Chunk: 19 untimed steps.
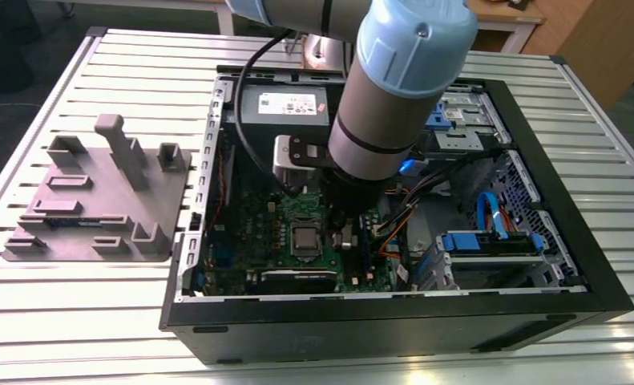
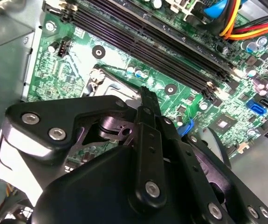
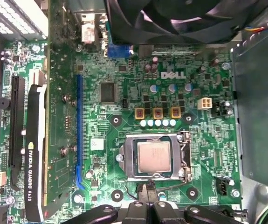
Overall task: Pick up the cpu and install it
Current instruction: 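Install the first cpu locking lever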
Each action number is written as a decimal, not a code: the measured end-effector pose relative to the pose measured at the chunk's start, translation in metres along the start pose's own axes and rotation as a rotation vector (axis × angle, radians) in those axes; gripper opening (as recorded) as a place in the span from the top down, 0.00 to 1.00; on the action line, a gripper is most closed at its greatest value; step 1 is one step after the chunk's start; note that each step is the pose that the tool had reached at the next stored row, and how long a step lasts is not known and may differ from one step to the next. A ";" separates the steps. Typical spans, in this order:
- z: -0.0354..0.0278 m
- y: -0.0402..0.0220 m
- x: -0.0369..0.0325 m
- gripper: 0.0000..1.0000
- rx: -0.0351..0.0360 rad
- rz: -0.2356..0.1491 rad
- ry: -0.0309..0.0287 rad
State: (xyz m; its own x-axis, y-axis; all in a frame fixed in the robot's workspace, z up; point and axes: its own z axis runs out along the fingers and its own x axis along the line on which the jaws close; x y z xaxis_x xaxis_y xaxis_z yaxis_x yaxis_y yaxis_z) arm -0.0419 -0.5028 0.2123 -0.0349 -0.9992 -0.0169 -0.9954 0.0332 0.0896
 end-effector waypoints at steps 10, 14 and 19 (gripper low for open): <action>0.0100 -0.0003 0.0049 0.89 0.0000 -0.018 0.0019; 0.0132 -0.0003 0.0066 0.89 0.0000 -0.026 0.0023; 0.0173 -0.0007 0.0080 0.89 -0.0001 -0.029 0.0028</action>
State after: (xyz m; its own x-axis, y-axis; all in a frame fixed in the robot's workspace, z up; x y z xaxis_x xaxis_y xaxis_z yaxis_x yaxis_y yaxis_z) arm -0.0430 -0.5105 0.1949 -0.0054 -0.9998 -0.0168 -0.9960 0.0039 0.0892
